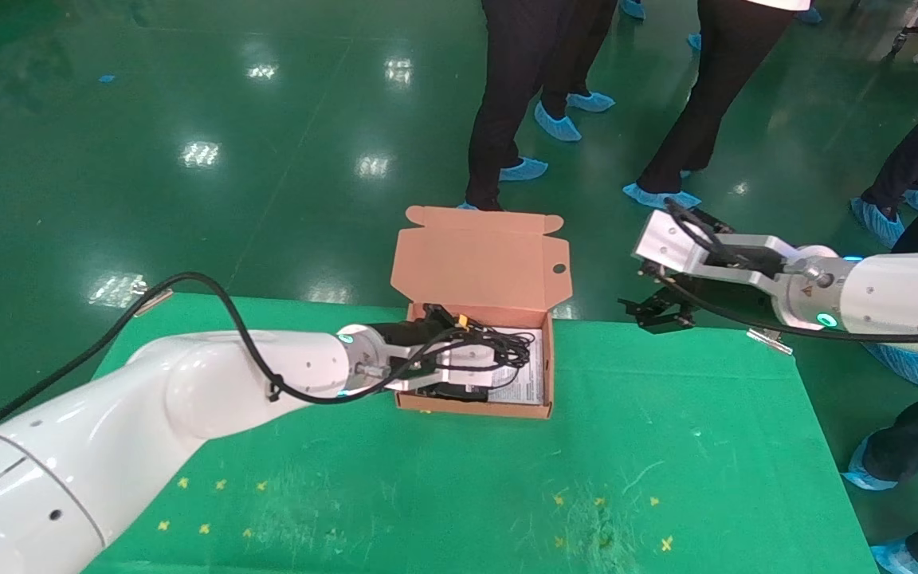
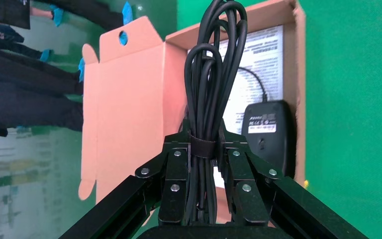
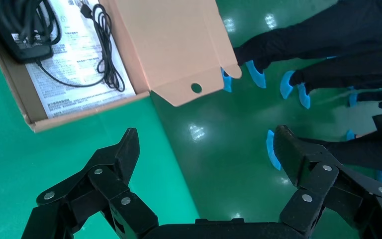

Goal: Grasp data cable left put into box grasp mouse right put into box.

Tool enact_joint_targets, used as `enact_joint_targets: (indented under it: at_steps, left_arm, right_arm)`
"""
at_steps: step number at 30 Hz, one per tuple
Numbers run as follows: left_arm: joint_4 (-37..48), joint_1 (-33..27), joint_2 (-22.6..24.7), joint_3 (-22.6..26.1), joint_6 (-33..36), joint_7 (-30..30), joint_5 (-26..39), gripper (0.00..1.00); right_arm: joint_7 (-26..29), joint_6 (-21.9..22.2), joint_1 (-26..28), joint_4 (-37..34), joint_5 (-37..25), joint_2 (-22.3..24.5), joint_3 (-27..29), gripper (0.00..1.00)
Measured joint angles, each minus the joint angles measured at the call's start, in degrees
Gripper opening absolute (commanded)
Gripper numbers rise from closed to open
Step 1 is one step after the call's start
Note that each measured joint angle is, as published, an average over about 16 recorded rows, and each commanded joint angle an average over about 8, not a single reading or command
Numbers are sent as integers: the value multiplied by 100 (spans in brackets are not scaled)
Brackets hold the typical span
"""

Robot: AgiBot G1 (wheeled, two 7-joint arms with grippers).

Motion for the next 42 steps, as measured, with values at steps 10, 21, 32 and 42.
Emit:
enact_joint_targets:
  at_steps: [10, 21, 32, 42]
  left_arm:
    - [0, -76, 6, 660, -342, 99, -646, 51]
    - [28, -116, 8, 871, -463, 111, -871, 100]
    - [-41, -132, -65, 803, -427, 86, -831, 100]
    - [-310, -550, -506, 611, -343, -358, -936, 100]
  right_arm:
    - [726, 29, 57, 594, -475, 319, -59, 100]
    - [934, 38, 65, 793, -627, 415, -74, 100]
    - [898, 43, 64, 739, -586, 385, -66, 100]
    - [759, 212, 238, 760, -698, 340, 16, 100]
